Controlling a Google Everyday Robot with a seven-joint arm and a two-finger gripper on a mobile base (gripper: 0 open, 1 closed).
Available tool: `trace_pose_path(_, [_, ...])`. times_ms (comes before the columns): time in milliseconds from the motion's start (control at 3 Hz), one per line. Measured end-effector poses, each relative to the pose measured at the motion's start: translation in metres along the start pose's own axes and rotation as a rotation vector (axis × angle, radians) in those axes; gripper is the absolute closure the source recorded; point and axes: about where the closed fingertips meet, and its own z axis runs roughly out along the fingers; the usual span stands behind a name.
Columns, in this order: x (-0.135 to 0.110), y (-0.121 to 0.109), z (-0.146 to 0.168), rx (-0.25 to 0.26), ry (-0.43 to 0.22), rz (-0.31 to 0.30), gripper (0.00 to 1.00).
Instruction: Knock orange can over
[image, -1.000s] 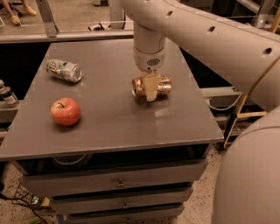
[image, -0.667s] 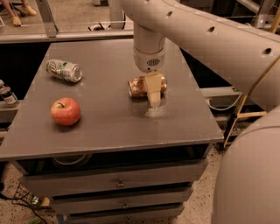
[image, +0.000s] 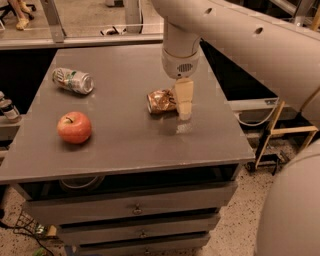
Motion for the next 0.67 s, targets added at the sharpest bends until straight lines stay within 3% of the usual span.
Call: trace_pose_path(667, [0.061,0.012,-0.055,0.184,-0.099,0.100,0.00])
